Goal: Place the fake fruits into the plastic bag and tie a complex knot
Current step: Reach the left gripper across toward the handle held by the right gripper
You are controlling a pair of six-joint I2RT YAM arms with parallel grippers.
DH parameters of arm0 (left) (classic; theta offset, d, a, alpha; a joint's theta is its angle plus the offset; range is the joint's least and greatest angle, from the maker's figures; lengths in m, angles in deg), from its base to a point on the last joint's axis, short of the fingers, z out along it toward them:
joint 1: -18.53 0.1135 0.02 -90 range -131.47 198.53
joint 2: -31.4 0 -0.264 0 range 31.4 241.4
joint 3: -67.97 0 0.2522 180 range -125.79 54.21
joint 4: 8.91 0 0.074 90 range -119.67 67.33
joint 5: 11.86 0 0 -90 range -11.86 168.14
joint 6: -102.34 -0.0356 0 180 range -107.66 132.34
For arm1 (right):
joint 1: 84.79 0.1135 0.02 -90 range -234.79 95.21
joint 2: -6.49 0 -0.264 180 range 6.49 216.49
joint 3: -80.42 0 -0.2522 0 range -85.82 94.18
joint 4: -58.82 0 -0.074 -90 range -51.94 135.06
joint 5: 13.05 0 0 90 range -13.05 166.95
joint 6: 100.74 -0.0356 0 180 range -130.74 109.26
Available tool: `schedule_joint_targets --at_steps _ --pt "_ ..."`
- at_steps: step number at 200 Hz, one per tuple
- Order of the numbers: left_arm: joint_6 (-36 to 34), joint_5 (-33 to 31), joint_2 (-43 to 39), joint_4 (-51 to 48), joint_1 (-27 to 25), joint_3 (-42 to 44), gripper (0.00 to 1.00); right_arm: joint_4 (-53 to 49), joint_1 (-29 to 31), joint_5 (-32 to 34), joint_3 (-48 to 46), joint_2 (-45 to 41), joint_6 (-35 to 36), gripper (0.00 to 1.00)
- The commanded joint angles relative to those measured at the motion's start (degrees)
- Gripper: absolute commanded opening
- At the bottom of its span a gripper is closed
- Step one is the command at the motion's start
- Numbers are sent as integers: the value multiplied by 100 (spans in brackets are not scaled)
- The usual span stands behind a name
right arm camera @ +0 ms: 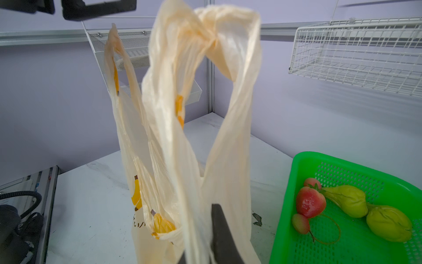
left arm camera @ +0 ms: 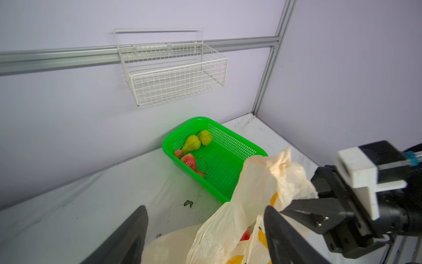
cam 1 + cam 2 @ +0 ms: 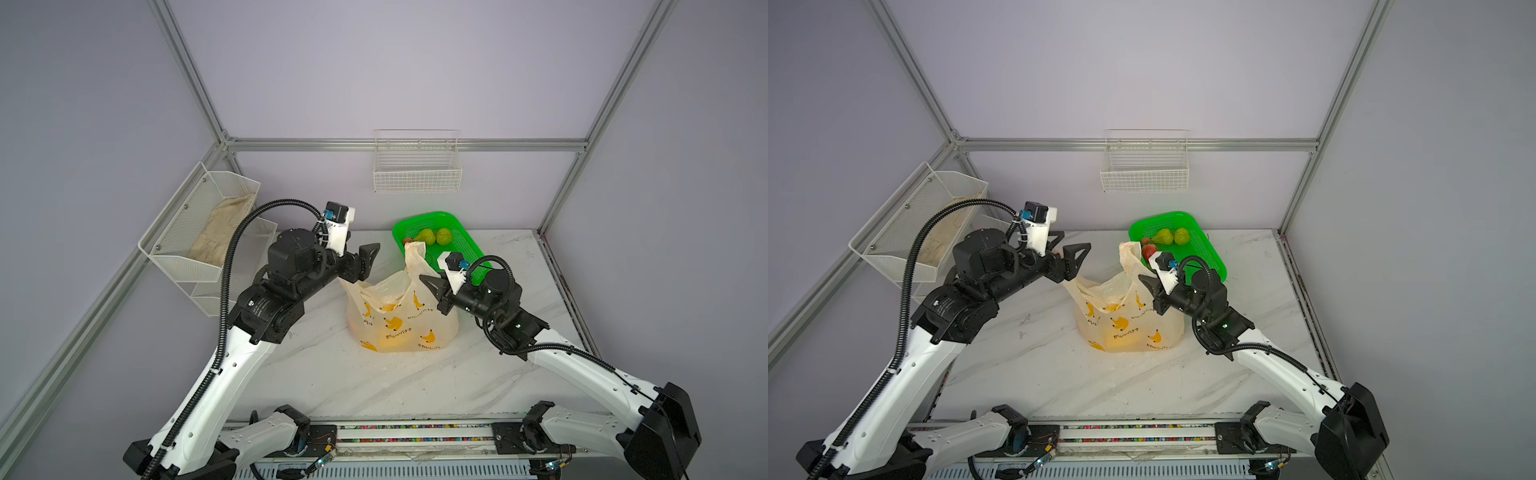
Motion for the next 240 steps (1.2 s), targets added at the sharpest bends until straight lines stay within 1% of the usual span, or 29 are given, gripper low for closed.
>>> schedule_joint_targets --at_steps 1,9,33,58,79,89,92,99,112,126,138,172,178,181,193,197,204,211,216,219,233,240 --pt "-419 -231 303 291 -342 -585 79 266 -27 -129 69 111 -155 9" --pt "-372 77 439 280 -405 -686 79 273 -26 -158 57 131 -163 9" --pt "-106 724 878 169 -457 -1003 80 371 -29 -183 -22 125 -202 8" --pt "237 1271 1278 -71 -463 -1237 79 415 -37 -72 -73 78 -251 8" --pt "363 1442 1557 -181 -462 -1365 79 524 -36 -67 -134 52 -316 8" --pt "390 1471 1595 -318 -461 -1454 78 560 -34 -71 -134 62 -332 8" --pt "397 1479 1770 -327 -457 -1457 77 555 -34 -73 -130 72 -332 8" --pt "415 1522 1817 -320 -457 -1443 76 539 -35 -82 -119 68 -327 8" --pt "489 1487 1878 -268 -456 -1440 71 555 -34 -58 -142 43 -315 8" --pt "512 1529 1923 -192 -457 -1453 63 546 -34 -75 -164 2 -306 8" --pt "588 1566 1960 -130 -458 -1453 52 556 -34 -73 -175 -27 -308 8" --pt "698 1750 1858 193 -457 -1230 31 523 -34 -74 -148 62 -310 8" --pt "704 1743 1812 289 -457 -1167 26 500 -34 -58 -132 84 -313 9" --pt "856 1763 1788 342 -457 -1132 23 483 -34 -39 -125 98 -312 9" --pt "1000 1827 1700 493 -457 -1026 14 390 -34 76 -102 113 -269 17" --pt "1065 1826 1700 536 -457 -983 11 319 -34 179 -88 106 -234 22" --pt "1155 1849 1696 605 -457 -917 8 225 -38 362 -69 81 -189 35" --pt "1226 1859 1647 642 -457 -847 5 182 -34 461 -59 48 -141 44" --pt "1268 1855 1496 649 -457 -807 5 183 -34 487 -72 14 -61 49" --pt "1297 1862 1478 646 -457 -781 4 197 -29 490 -81 -4 -25 55" --pt "1381 1856 1434 648 -453 -664 2 447 -10 410 -174 -94 67 77" --pt "1412 1859 1412 642 -457 -618 1 625 -1 402 -228 -108 88 86"
